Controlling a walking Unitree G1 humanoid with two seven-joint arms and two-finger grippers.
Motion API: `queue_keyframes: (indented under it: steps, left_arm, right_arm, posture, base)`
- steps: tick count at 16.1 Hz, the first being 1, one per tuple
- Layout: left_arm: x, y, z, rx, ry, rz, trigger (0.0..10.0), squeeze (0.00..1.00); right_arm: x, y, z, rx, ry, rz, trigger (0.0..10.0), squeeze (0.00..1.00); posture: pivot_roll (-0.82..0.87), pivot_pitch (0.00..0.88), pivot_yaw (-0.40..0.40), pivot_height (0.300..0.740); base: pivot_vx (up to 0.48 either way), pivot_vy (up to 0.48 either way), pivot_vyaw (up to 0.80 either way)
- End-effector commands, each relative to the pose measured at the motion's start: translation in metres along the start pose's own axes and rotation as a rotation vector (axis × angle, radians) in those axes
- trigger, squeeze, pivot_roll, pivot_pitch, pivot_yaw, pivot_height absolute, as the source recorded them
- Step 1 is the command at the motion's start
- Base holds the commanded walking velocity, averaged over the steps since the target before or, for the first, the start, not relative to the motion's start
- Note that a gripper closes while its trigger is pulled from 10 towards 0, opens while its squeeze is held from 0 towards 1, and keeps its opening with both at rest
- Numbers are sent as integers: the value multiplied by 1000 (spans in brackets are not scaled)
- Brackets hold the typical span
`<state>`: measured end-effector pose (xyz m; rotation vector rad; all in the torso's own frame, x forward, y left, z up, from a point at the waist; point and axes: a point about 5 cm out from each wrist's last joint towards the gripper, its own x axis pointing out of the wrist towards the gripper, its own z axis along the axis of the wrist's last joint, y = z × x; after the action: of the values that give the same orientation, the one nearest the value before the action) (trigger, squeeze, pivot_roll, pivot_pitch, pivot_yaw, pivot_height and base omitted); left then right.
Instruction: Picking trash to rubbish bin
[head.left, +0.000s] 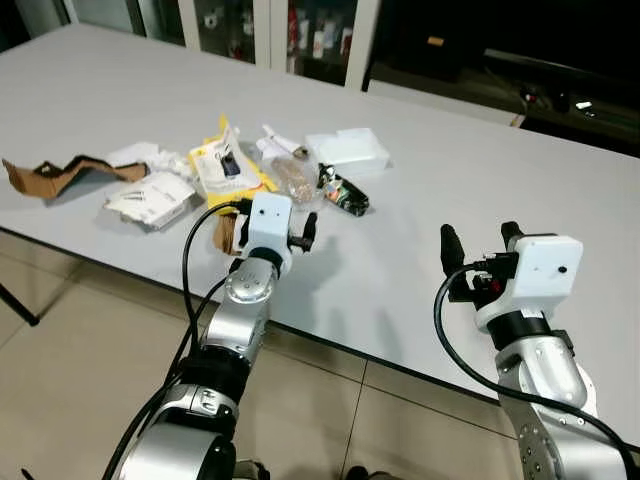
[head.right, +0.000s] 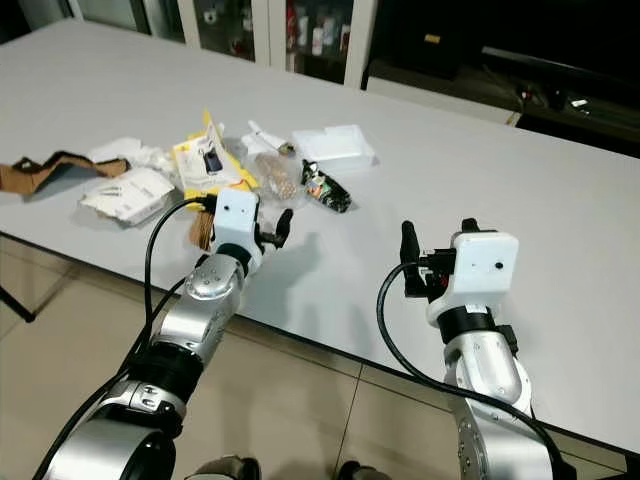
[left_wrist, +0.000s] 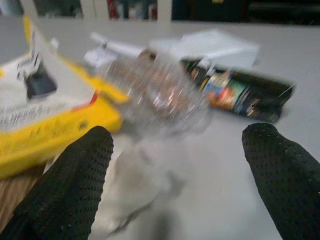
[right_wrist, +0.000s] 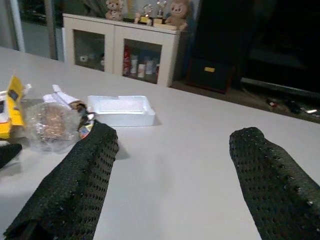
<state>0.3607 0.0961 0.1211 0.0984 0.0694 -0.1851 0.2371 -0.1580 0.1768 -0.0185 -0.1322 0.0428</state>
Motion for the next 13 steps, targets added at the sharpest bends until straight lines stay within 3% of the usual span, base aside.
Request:
queue_keyframes:
  steps: [1,4,8,13]
  left_arm:
    - [2,3,-2,12,27,28,10000,0]
    - [6,12,1,21,35,66,10000,0]
    - [11,11,4,17,31,70,10000,0]
    - [14,7,3,6,43,46,10000,0]
  right_arm:
    - [0,-3,7,6,-6,17,10000,0]
    - [4,6,8,50,52,136,10000,0]
    - [1,18,5,90,96,279,10000,0]
    - [-2,20,4,75,124,307,10000,0]
  posture:
    - [110,135,-87,740]
    - [104,156,-91,740]
    - [97,167,-98,740]
    - [89,167,-101,740]
  base:
    - [0,0,0]
    - [0,0,0]
    - [0,0,0]
    - [0,0,0]
